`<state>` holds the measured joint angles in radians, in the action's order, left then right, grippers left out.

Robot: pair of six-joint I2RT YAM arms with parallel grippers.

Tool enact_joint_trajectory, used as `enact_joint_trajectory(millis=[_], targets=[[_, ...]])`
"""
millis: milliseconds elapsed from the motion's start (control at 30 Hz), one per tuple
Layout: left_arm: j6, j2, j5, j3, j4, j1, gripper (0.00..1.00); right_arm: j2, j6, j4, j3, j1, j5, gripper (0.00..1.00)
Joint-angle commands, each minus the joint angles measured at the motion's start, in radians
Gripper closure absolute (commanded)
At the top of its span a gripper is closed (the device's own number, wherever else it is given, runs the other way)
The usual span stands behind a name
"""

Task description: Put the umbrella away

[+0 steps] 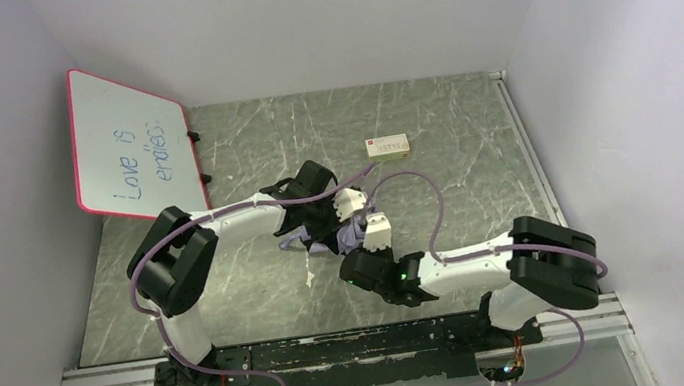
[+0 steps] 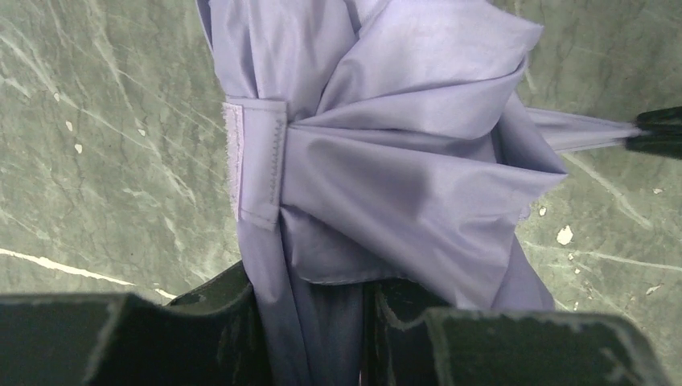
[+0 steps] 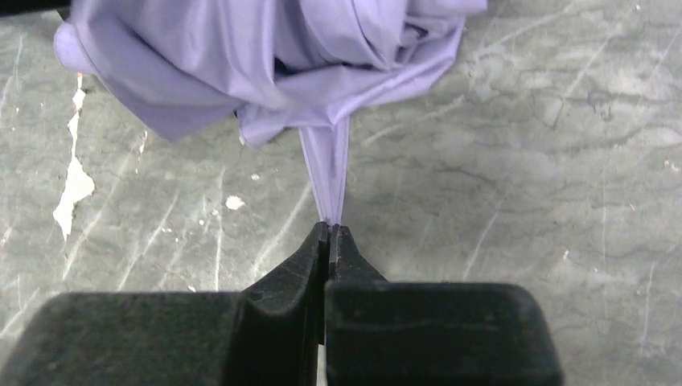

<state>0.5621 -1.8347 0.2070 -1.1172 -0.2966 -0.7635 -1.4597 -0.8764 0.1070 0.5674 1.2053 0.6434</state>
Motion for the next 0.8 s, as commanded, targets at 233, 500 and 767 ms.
enact_joint_trajectory(millis=[233, 500, 767], targets=[[-0.017, -0.082, -0.287, 0.019, -0.029, 0.026, 0.95, 0.132, -0.117, 0.276, -0.092, 0.056, -0.214, 1.0], [-0.038, -0.086, -0.333, 0.01, -0.01, 0.034, 0.95, 0.192, -0.147, 0.284, -0.136, 0.113, -0.311, 1.0], [-0.044, -0.095, -0.347, 0.002, -0.008, 0.038, 0.95, 0.197, -0.238, 0.32, -0.15, 0.213, -0.329, 1.0]])
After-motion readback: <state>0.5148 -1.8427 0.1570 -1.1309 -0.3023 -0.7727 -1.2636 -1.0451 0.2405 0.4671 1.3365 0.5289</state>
